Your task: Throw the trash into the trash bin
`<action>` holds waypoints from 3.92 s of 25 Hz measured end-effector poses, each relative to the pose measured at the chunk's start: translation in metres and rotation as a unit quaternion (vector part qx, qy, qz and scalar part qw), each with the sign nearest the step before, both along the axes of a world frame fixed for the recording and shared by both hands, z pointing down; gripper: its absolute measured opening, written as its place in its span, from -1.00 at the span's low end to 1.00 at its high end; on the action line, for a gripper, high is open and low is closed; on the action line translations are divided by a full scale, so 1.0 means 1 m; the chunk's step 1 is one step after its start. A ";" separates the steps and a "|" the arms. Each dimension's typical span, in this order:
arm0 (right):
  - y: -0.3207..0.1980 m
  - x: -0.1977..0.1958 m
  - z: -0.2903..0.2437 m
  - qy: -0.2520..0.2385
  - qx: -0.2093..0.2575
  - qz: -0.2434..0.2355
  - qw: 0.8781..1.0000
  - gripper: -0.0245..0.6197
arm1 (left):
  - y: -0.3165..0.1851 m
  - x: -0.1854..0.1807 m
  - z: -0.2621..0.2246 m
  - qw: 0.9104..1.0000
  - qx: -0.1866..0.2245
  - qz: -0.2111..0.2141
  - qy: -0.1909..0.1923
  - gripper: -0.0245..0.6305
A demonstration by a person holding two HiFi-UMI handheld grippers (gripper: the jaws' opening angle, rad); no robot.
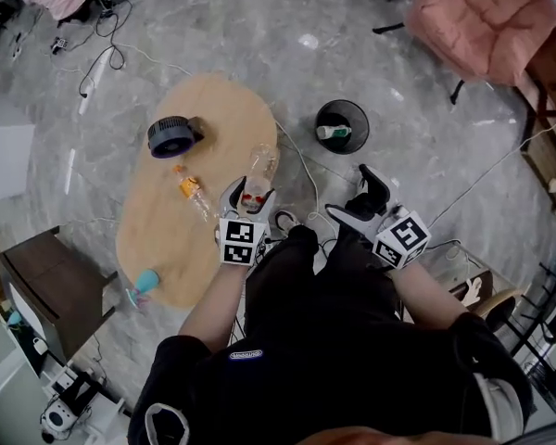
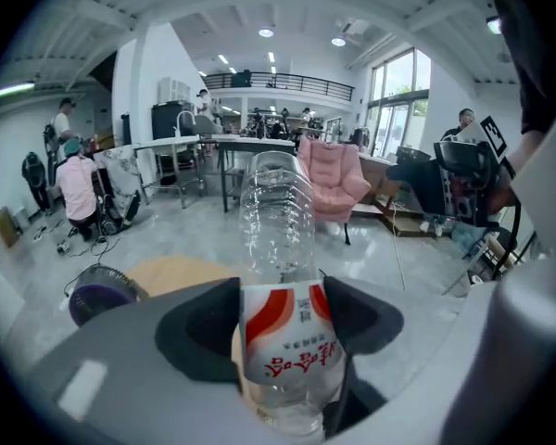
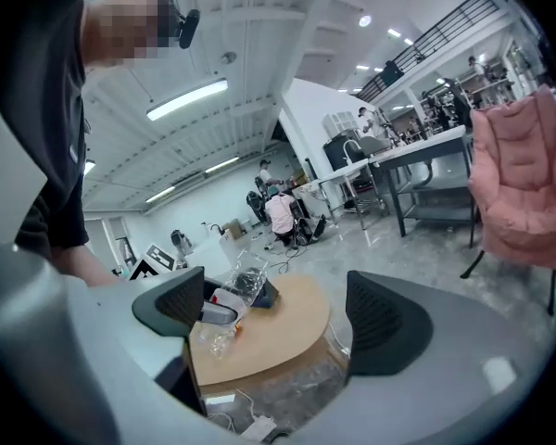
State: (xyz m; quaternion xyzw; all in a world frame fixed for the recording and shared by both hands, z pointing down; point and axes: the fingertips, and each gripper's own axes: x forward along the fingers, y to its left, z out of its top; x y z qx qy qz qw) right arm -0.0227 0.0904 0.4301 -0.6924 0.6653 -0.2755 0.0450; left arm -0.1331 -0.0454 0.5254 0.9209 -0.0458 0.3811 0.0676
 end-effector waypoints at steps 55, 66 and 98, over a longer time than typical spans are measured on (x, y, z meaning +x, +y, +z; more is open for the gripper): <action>0.321 0.194 0.178 -0.173 -0.110 0.298 0.932 0.65 | 0.136 0.279 0.493 0.830 -0.257 0.030 -0.494 0.01; 0.319 0.185 0.176 -0.158 -0.111 0.275 0.942 0.65 | 0.138 0.290 0.483 0.834 -0.287 0.009 -0.471 0.03; 0.045 0.072 0.099 -0.100 -0.081 -0.122 0.984 0.65 | -0.074 -0.016 0.148 0.959 0.003 -0.277 -0.063 0.04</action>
